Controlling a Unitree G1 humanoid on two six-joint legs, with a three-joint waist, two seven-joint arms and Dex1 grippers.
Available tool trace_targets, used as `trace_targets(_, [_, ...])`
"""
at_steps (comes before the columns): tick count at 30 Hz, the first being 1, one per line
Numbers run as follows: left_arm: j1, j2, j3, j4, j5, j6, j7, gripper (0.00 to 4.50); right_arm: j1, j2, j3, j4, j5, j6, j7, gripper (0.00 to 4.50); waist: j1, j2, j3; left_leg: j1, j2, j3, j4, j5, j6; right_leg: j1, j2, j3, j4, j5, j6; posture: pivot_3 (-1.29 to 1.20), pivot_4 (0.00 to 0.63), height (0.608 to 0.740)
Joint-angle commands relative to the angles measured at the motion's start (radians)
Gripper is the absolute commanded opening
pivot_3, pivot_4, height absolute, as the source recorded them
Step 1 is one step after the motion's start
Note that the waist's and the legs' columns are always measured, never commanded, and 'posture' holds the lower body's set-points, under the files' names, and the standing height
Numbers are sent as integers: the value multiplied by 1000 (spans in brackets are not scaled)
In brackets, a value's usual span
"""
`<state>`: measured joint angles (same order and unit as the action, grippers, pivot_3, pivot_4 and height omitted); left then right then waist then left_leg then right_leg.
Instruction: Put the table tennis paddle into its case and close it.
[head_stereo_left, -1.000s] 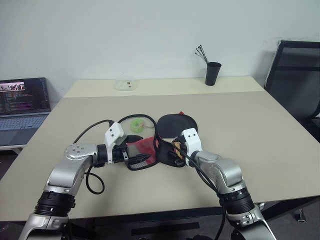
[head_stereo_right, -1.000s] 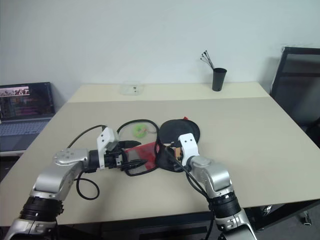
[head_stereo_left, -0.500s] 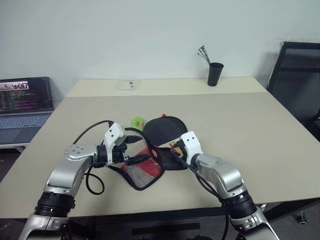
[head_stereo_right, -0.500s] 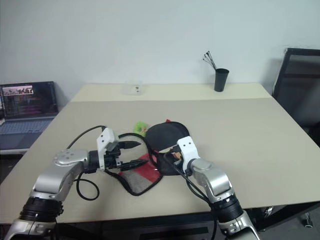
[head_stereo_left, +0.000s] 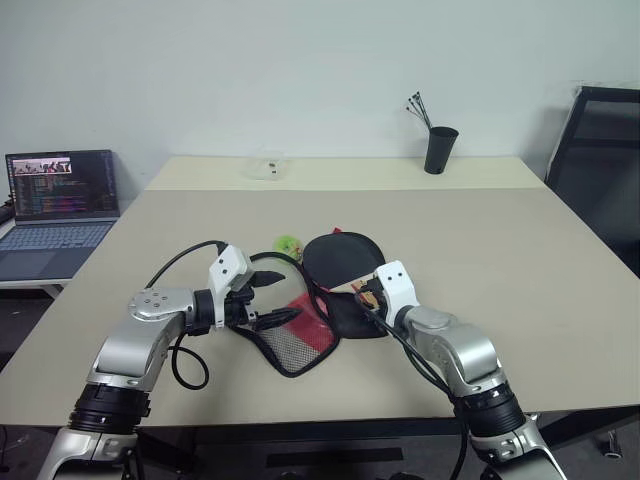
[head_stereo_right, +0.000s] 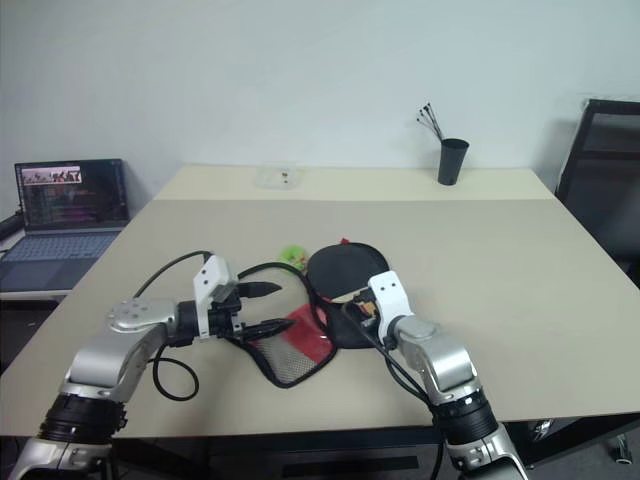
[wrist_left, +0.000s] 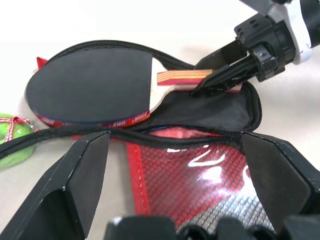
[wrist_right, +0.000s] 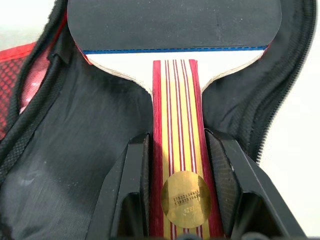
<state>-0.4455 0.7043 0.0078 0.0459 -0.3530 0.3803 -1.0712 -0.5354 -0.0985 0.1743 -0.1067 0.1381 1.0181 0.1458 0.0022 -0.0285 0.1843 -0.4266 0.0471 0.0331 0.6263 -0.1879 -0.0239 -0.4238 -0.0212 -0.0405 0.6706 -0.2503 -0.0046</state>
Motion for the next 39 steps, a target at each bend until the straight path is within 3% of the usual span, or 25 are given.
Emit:
trace_targets(1, [-18,6,27,-27,-10,-19,4,4500,8,14,-42,-69,-9,34,-37,1310,-2,0,0,0,0,0,0,0,0,0,0,0,0,0,0,0,150,740])
trace_targets(12, [-17,5,26,-25,-8,-22,5,4500,21,45,-25,-52,-6,43,-46,1310,-4,0,0,0,0,0,-1,0,0,0,1,0,-1,0,0,0,150,740])
trace_targets(21, [7,15,41,-32,-12,-22,17,4500,8,51,-28,-136,33,105,-5,4309,-4,0,0,0,0,0,-1,0,0,0,1,0,-1,0,0,0,150,740])
trace_targets(22, [15,17,46,-37,-15,-18,19,4500,5,50,-31,-158,51,126,14,4468,-5,0,0,0,1,0,-1,0,0,0,1,0,-1,0,0,0,150,740])
trace_targets(33, [243,109,226,-86,-58,14,37,4500,15,-163,-145,-439,260,175,263,4468,-9,0,0,0,2,-1,-3,-1,0,0,0,0,-5,0,0,0,150,740])
trace_targets(36, [345,133,265,-109,-60,-1,21,3879,22,-254,-183,-471,322,148,353,4500,-8,0,0,0,2,-1,-3,-2,-1,0,-1,0,-7,0,0,0,150,740])
trace_targets(39, [420,160,269,-87,-29,-48,-3,2792,31,-314,-204,-474,358,83,419,4500,-7,0,0,0,3,-1,-3,-2,-1,0,-2,0,-7,0,-1,0,150,740])
